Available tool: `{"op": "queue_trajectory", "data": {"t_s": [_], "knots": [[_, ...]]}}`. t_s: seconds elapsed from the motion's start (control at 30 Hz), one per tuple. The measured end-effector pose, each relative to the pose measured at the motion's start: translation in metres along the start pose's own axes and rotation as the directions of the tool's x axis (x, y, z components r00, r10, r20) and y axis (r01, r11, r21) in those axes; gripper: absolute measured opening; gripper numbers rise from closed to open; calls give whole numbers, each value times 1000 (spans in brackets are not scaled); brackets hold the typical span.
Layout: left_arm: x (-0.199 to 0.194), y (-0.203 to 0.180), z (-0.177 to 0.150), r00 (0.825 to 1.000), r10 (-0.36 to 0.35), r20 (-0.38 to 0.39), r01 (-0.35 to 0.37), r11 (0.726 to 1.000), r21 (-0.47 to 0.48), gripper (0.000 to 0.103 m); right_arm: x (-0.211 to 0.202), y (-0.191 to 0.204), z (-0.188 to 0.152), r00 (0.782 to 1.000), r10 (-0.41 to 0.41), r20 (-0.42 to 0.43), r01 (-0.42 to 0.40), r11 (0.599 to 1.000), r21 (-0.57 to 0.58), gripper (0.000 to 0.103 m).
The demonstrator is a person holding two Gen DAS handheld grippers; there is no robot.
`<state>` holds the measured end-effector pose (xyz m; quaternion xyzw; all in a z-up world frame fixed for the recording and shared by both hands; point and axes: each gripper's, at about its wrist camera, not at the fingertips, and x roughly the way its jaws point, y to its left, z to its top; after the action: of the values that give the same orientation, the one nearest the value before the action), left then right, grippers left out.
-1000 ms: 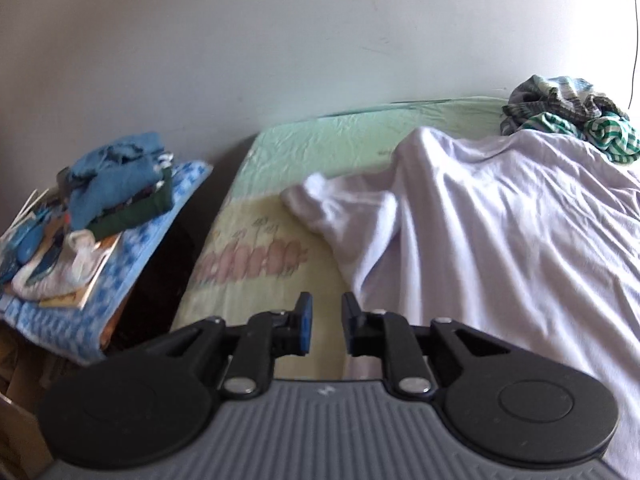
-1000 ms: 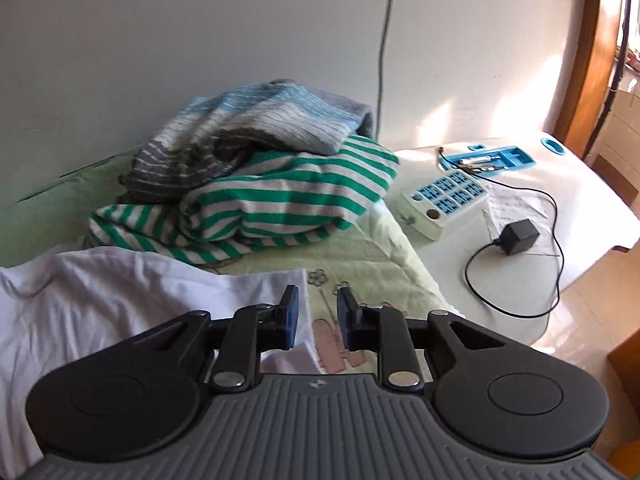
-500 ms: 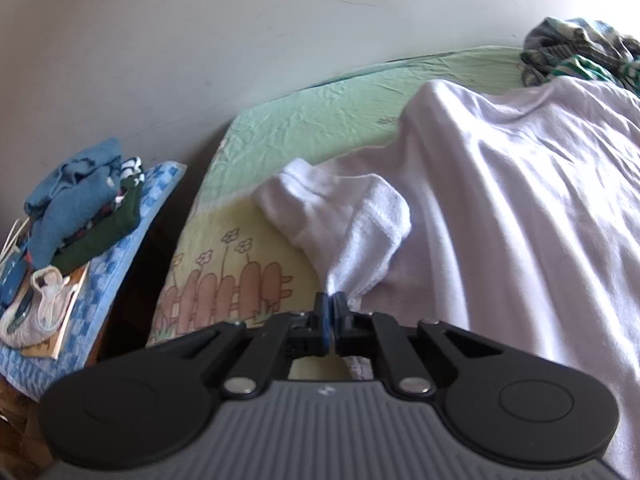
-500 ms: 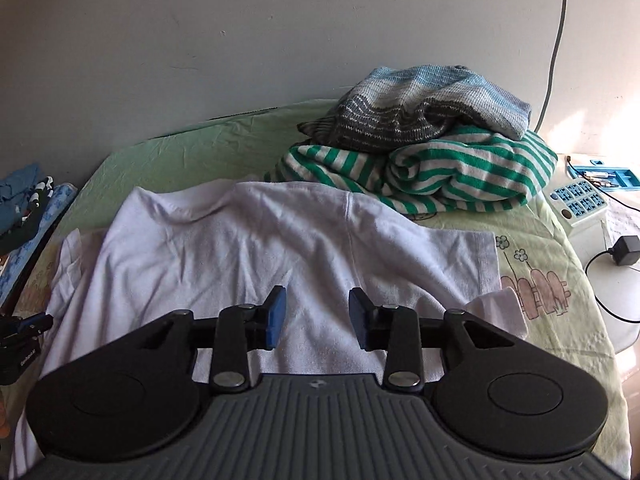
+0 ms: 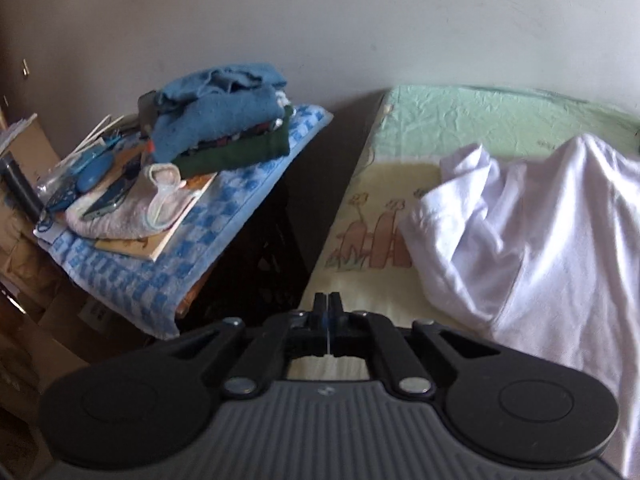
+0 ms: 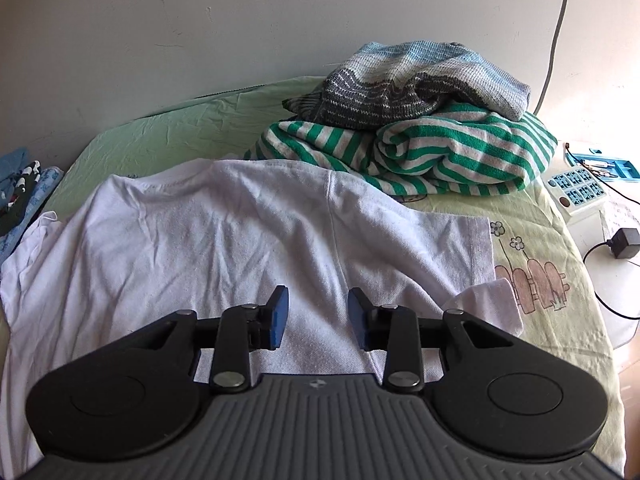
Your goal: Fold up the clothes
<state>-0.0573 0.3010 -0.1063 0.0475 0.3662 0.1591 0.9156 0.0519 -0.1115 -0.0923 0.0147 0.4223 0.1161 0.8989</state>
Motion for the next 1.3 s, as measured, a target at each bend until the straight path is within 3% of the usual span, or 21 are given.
{"op": "queue_trajectory", "data": {"t_s": [0.2, 0.33, 0.4, 0.53, 0.63, 0.83, 0.9, 1.07, 1.2, 1.3], "knots": [[-5, -32, 49, 985, -150, 88, 147, 988, 45, 16, 32, 12, 44, 997, 62, -51, -67, 992, -111, 37], [33, -87, 74, 977, -207, 52, 202, 976, 78, 13, 74, 25, 75, 999, 27, -42, -33, 988, -151, 37], [56, -105, 79, 977, -214, 6, 213, 974, 73, 12, 92, 19, 79, 998, 47, -50, -51, 994, -92, 37], [87, -115, 73, 988, -143, -49, 147, 986, 80, 9, 119, 3, 83, 994, 86, -70, -84, 996, 29, 36], [87, -110, 67, 991, -126, -40, 129, 986, 106, 10, 113, -11, 86, 989, 135, -59, -130, 989, 76, 33], [86, -100, 55, 995, -103, -18, 104, 983, 152, 10, 108, -43, 86, 998, 43, -56, -37, 994, 104, 31], [87, -104, 55, 995, -103, -11, 103, 982, 156, 11, 106, -54, 86, 998, 11, -56, -5, 994, 114, 10], [90, -115, 54, 994, -110, 23, 105, 979, 173, 9, 116, -49, 102, 999, -41, -9, 42, 996, 78, 1], [90, -121, 50, 993, -98, 58, 86, 980, 180, 6, 141, -68, 135, 997, -66, 51, 54, 980, 194, 0], [89, -121, 51, 993, -103, 60, 91, 980, 177, 5, 160, -52, 146, 980, -146, 134, 138, 988, 66, 0]]}}
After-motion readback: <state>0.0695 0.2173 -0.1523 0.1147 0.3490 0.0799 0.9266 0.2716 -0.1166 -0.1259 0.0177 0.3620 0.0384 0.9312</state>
